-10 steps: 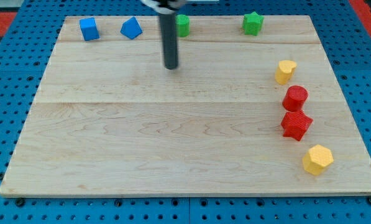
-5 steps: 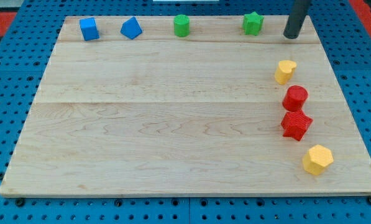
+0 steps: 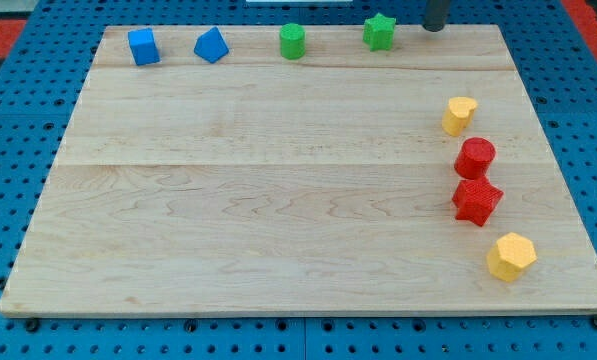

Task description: Move green star closer to the green circle

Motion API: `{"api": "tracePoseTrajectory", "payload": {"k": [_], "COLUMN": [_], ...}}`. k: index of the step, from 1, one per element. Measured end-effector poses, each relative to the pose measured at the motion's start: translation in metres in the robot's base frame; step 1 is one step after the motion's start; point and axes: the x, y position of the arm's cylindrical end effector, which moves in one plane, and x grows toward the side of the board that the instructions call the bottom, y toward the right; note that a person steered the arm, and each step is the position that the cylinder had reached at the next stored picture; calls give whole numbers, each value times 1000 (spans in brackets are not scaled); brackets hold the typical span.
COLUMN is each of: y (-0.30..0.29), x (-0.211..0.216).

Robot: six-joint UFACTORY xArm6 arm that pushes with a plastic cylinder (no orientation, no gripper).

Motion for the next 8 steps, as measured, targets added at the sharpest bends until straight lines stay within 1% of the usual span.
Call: {"api": "tracePoseTrajectory", "payload": {"k": [1,3,4,8], "y": [-31,-129,-150,-157], "x": [-1,2,2,2]}}
